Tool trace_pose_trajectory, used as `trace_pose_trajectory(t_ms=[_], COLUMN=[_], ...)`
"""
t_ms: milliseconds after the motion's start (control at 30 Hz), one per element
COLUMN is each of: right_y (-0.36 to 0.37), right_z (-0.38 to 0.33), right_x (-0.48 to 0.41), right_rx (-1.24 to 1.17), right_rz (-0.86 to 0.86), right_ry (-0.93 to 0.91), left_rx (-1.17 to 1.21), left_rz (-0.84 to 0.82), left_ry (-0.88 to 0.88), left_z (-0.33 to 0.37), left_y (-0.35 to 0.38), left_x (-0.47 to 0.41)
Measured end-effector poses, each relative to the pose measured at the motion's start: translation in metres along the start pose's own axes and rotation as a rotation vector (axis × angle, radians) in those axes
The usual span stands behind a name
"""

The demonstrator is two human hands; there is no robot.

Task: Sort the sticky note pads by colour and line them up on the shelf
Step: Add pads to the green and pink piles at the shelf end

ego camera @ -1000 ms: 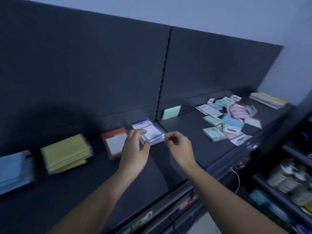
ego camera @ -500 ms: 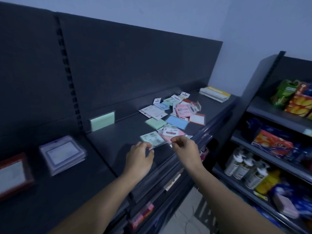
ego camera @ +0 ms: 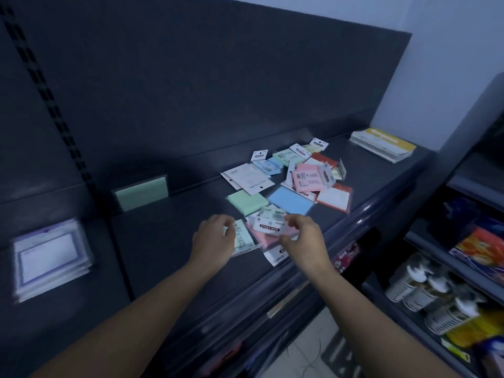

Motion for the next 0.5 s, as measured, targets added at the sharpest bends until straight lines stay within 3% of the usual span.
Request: trace_pose_trajectory(t_ms=[233, 500], right_y=[0.023, 0.042], right_z=[0.006, -0.014], right_x=[-0.043, -0.077], right_rx=[0.325, 0.416], right_rz=[-0.12, -0.3], right_ry=[-0.189, -0.371], left_rx=[-0.187, -0.356], left_rz=[-0.102, -0.206], left_ry=[-0.011, -0.018], left_z=[0.001, -0.015], left_y=[0.029, 0.042], left_x=[-0.065, -0.116])
Point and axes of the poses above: each hand's wrist, its own x-axis away from the middle knuckle, its own y-axis out of the palm, z = x × y, the point moved 8 cm from there along -x, towards the middle knuckle
